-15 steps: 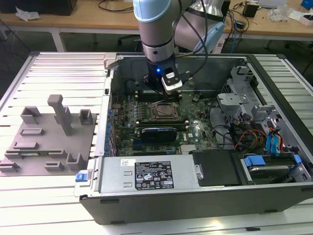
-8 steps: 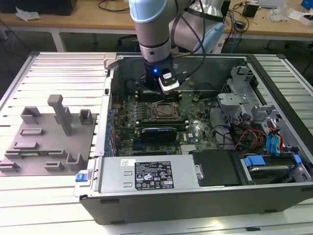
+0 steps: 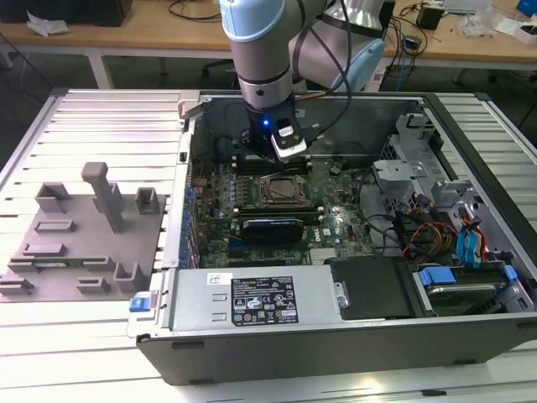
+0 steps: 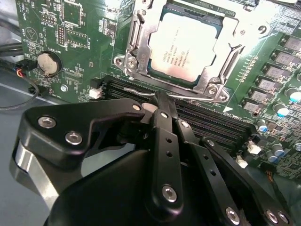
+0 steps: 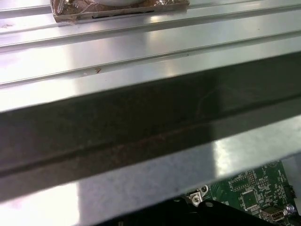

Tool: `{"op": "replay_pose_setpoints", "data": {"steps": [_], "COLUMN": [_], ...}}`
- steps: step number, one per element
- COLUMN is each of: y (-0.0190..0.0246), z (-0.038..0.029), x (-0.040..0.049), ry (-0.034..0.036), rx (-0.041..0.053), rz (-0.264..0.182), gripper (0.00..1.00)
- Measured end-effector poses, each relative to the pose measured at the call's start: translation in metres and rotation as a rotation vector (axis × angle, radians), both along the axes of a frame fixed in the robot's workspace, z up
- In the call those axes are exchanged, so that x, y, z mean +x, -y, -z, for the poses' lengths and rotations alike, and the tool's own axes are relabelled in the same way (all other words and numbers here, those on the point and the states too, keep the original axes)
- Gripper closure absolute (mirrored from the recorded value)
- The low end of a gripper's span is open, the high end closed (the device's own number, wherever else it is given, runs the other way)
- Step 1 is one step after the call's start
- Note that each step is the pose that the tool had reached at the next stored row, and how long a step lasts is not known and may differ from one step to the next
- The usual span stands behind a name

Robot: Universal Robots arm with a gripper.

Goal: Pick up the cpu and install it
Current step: 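Install the first cpu locking lever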

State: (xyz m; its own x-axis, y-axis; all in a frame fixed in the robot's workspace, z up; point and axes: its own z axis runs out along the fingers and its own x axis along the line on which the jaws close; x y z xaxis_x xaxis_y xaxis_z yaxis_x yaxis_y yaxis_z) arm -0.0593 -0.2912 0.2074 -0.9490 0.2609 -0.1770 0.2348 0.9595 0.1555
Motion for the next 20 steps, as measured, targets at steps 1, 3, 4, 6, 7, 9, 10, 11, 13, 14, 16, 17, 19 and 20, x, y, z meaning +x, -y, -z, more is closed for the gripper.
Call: {"op": "replay_pose_setpoints", "data": {"steps": [1,3,4,6,7,9,10,11,13,14,16,17,19,20], "y": [0.0,0.0001,0.0001,-0.0001,-0.0002,-0.0006,-0.0009,-0.001,-0.0013,-0.0013,-0.0014,-0.0013,-0.0004,0.0005], "z": [0.0008,0.0018,0.002,0.0024,0.0026,0.003,0.0033,0.0035,0.004,0.0043,0.0053,0.0059,0.0069,0.0073], "x": [-0.0001,0.0,-0.0001,-0.0011,-0.0017,-0.0024,-0.0024,-0.0025,-0.0024,-0.0025,-0.0025,-0.0024,-0.0024,-0.0024], "ry": [0.0045,0.0143,0.0156,0.0179,0.0191,0.0216,0.0231,0.0243,0.0272,0.0287,0.0344,0.0378,0.0413,0.0422], "rx": [-0.0001,-0.0006,-0.0005,-0.0003,-0.0003,-0.0005,-0.0004,-0.0004,-0.0004,-0.0003,-0.0004,-0.0004,-0.0003,-0.0003], "rz": [0.0,0.0,0.0,0.0,0.0,0.0,0.0,0.0,0.0,0.0,0.0,0.0,0.0,0.0], "gripper": [0.89,0.89,0.89,0.89,0.89,0.89,0.89,0.89,0.89,0.89,0.89,0.89,0.89,0.89]}}
